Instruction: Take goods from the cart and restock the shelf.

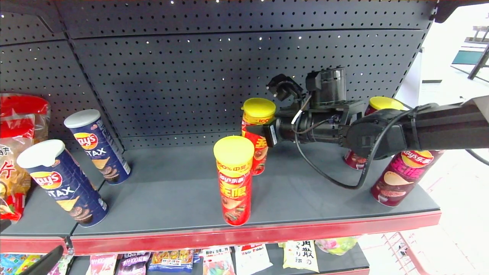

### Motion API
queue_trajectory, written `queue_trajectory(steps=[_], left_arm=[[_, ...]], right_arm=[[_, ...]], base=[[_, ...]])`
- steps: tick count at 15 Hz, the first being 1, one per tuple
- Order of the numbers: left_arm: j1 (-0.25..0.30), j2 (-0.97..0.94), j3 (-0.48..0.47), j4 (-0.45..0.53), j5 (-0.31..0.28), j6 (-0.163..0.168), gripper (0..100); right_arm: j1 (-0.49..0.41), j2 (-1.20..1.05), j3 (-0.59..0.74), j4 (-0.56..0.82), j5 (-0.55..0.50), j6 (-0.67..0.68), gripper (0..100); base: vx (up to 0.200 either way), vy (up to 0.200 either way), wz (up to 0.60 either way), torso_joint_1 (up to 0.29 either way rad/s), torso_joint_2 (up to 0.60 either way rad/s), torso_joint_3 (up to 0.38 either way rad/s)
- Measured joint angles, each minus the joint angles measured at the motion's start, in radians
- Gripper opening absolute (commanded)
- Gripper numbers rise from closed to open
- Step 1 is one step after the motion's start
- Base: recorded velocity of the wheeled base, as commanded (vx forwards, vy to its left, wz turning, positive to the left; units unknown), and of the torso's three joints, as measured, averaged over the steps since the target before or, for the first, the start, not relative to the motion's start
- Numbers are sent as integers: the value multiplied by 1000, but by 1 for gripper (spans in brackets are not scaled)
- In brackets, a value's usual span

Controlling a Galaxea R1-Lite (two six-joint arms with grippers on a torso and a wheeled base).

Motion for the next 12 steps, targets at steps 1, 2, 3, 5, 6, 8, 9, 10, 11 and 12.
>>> queue_trajectory(steps=[1, 2, 3, 5, 6, 8, 9, 10, 11, 12], left_arm=[[0, 1, 1, 0, 0, 0, 100], [-1, 3, 1, 0, 0, 0, 100], [-1, 4, 1, 0, 0, 0, 100], [-1, 7, 6, 0, 0, 0, 100], [0, 7, 11, -1, 0, 0, 100], [0, 6, 16, 0, -1, -1, 100], [0, 6, 16, -1, -1, -3, 100], [0, 6, 16, -1, -1, -8, 100], [0, 6, 16, -1, 0, -9, 100], [0, 6, 16, -1, 0, -9, 100]], right_arm=[[3, 8, -3, 0, 0, 0, 0], [5, 15, -9, 0, 0, 0, 0], [5, 21, -15, 0, 0, 0, 0], [6, 32, -23, 0, 0, 1, 0], [7, 38, -31, 0, 0, 1, 0], [14, 53, -53, 1, -1, 1, 0], [18, 61, -66, 0, -2, 1, 0], [23, 67, -74, 2, -2, 1, 0], [25, 73, -78, 2, -2, 1, 0], [26, 76, -81, 2, -3, 1, 0]], base=[[0, 0, 0, 0, 0, 0], [0, 0, 0, 0, 0, 0], [0, 0, 0, 0, 0, 0], [0, 0, 0, 0, 0, 0], [0, 0, 0, 0, 0, 0], [0, 0, 0, 0, 0, 0], [0, 0, 0, 0, 0, 0], [0, 0, 0, 0, 0, 0], [0, 0, 0, 0, 0, 0], [0, 0, 0, 0, 0, 0]])
